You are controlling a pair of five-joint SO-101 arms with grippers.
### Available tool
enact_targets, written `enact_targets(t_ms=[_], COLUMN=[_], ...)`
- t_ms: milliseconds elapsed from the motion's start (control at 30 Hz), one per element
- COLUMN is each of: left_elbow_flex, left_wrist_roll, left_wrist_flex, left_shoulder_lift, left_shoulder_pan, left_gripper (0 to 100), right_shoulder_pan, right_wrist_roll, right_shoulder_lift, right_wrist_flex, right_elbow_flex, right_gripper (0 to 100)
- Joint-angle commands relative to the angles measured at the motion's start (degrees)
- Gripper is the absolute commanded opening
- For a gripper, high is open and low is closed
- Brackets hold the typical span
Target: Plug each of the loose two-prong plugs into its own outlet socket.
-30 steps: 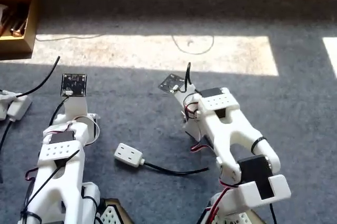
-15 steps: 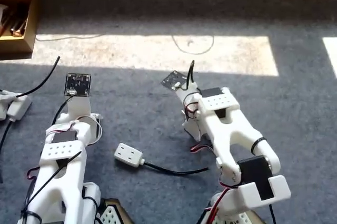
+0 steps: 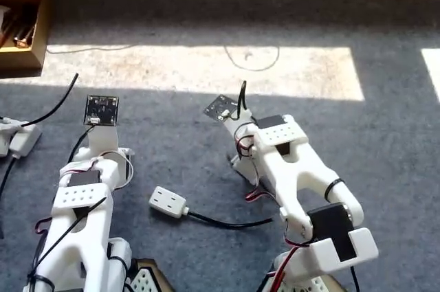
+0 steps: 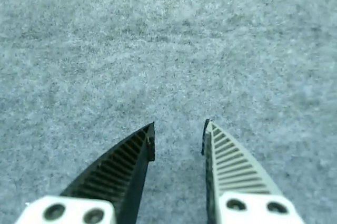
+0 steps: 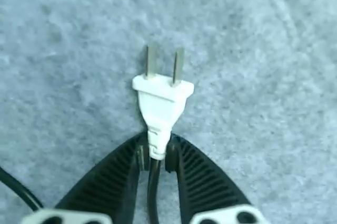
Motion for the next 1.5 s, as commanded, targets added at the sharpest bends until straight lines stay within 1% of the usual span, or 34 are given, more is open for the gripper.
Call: enact_targets(t_ms=[0,233,267,333,400,467,767,900,1067,1300,1400,1433,1467], left_elbow_flex=[-0.1,-0.1,-0.1,-0.1,0.0,0.0,0.0,0.0,0.7,0.7,0.7,0.7,0.7], left_wrist_roll=[-0.4,-0.4,-0.4,-0.5,-2.5,-3.9,-3.9,-3.9,-4.0,-4.0,-4.0,-4.0,-4.0], left_wrist_flex=[-0.6,-0.6,-0.6,-0.6,-0.6,-0.6,-0.6,-0.6,-0.6,-0.6,-0.6,-0.6,-0.6], left_shoulder_lift=[-0.2,-0.2,-0.2,-0.2,-0.1,-0.1,-0.1,-0.1,-0.5,-0.5,-0.5,-0.5,-0.5], left_shoulder_pan=[0.9,0.9,0.9,0.9,0.9,1.0,1.0,1.0,1.0,1.5,1.5,1.5,1.5], left_gripper=[16,16,16,16,16,16,16,16,16,16,16,16,16], right_shoulder_pan=[-0.7,-0.7,-0.7,-0.7,-0.7,-0.7,-0.8,-0.9,-1.0,-1.0,-0.9,-0.9,-0.8], right_wrist_roll=[-0.6,-0.4,-0.4,-0.4,-0.4,-0.4,-0.4,-0.6,-0.5,-0.4,-0.6,-0.6,-0.6], right_shoulder_lift=[-0.2,-0.4,-0.4,-0.5,-0.6,-0.6,-0.2,-0.1,-0.1,0.0,0.0,0.0,0.0], right_wrist_flex=[-0.5,-0.4,-0.3,-0.1,-0.1,-0.1,-0.5,-3.9,-7.1,-4.5,-3.0,-2.2,-1.6], right_elbow_flex=[-2.7,-2.7,-2.7,-2.7,-2.7,-2.7,-2.7,-2.5,-2.1,-2.1,-2.0,-2.0,-2.0], right_gripper=[1.3,1.8,3.5,9.9,16.5,20.7,21.0,20.0,11.6,10.3,0.0,1.7,0.9])
